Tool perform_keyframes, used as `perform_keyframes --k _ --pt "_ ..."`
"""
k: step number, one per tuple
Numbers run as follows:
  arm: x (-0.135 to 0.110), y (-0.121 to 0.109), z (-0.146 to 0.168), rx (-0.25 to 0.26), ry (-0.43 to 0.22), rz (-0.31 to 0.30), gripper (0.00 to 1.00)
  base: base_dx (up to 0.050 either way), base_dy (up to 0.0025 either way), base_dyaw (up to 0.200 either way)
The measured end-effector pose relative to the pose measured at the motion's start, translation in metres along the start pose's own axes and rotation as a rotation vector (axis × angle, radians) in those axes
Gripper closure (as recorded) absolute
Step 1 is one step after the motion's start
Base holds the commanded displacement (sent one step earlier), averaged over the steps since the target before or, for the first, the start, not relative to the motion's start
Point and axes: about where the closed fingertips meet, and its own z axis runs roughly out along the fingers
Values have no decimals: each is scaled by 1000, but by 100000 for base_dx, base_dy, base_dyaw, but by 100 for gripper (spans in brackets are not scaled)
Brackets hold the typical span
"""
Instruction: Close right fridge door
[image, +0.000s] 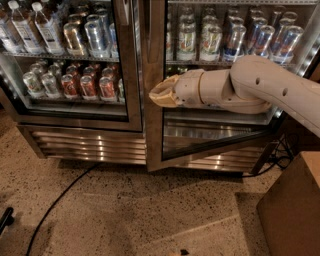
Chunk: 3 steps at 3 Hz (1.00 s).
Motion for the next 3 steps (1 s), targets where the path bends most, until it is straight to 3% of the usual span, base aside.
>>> perform_keyframes --k 1,2,3 --pt "0 0 0 0 0 0 100 4951 0 20" --pt "0 0 0 0 0 0 100 3583 -243 -13908" --pt "0 0 0 0 0 0 100 4585 189 7845"
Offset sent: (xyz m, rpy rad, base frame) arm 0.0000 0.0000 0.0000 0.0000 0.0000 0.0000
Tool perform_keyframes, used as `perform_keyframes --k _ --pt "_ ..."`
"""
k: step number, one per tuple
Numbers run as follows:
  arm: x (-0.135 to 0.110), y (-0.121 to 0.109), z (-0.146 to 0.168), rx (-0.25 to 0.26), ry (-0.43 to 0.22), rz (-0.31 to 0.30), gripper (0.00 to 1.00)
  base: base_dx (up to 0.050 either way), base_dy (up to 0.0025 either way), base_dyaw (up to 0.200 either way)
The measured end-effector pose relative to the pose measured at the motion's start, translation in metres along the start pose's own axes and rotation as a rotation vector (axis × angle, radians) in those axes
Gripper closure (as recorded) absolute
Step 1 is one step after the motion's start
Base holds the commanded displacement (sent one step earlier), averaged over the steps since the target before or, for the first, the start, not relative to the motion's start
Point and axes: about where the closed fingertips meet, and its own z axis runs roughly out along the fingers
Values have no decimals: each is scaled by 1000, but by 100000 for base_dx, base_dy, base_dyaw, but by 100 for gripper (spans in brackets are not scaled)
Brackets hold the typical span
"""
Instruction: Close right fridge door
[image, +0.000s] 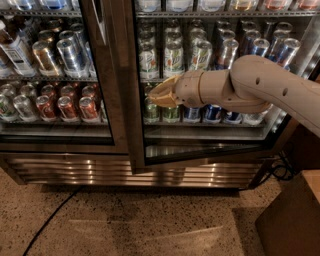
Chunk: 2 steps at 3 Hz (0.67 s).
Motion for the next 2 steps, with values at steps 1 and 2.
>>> perform_keyframes --k 1,2 --pt "0 0 0 0 0 0 100 5001 0 16" --pt "0 0 0 0 0 0 100 4851 0 -9"
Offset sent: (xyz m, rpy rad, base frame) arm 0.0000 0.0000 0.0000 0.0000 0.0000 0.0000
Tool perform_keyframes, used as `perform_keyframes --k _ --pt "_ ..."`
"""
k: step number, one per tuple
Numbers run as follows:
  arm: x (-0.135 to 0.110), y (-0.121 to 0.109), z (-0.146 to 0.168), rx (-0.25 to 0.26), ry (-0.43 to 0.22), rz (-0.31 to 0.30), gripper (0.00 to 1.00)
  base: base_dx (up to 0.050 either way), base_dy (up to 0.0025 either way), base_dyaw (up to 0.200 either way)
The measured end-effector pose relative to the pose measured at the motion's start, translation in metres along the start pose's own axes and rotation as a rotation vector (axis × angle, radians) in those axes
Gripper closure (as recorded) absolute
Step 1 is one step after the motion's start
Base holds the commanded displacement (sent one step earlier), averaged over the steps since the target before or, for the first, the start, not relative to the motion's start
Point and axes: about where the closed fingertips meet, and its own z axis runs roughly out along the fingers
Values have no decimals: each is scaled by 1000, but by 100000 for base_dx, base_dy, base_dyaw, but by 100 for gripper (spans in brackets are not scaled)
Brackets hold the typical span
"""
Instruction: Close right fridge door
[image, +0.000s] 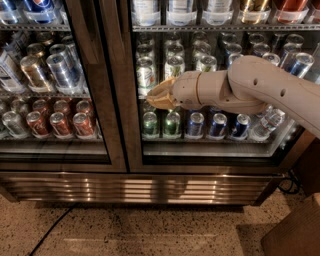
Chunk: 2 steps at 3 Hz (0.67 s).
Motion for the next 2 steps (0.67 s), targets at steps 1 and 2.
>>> perform_keyframes --k 1,2 --pt "0 0 0 0 0 0 100 -4952 2 -15" --pt "0 0 0 0 0 0 100 -4948 -6 36"
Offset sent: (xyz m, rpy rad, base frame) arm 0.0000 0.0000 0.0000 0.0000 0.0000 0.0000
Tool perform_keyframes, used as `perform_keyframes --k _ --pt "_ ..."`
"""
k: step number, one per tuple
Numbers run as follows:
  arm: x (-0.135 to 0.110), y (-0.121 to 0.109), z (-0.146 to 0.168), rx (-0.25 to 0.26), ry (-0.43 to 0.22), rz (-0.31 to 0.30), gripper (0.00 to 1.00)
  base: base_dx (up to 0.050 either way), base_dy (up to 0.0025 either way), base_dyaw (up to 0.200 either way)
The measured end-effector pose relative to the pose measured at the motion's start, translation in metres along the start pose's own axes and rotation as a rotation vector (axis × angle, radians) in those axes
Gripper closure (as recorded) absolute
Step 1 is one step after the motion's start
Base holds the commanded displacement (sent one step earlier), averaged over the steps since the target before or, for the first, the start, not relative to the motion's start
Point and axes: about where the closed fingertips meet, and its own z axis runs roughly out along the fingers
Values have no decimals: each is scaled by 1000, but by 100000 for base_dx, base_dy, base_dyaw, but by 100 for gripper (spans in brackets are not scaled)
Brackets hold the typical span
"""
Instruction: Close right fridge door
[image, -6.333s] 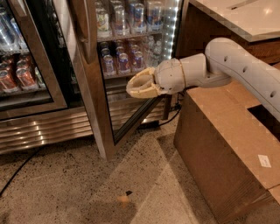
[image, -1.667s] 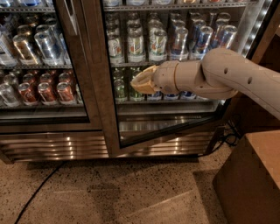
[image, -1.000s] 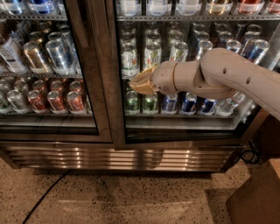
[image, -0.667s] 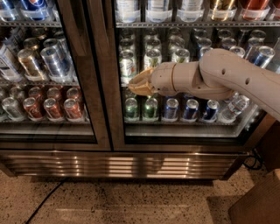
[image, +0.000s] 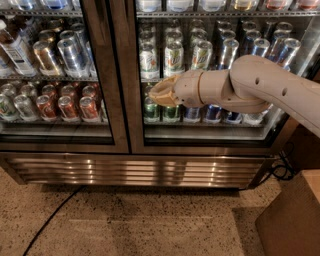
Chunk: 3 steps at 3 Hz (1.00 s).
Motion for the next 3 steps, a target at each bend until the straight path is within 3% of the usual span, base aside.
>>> perform_keyframes --k 1,3 --pt "0 0 0 0 0 0 100 0 0 0" --pt "0 0 0 0 0 0 57 0 0 0"
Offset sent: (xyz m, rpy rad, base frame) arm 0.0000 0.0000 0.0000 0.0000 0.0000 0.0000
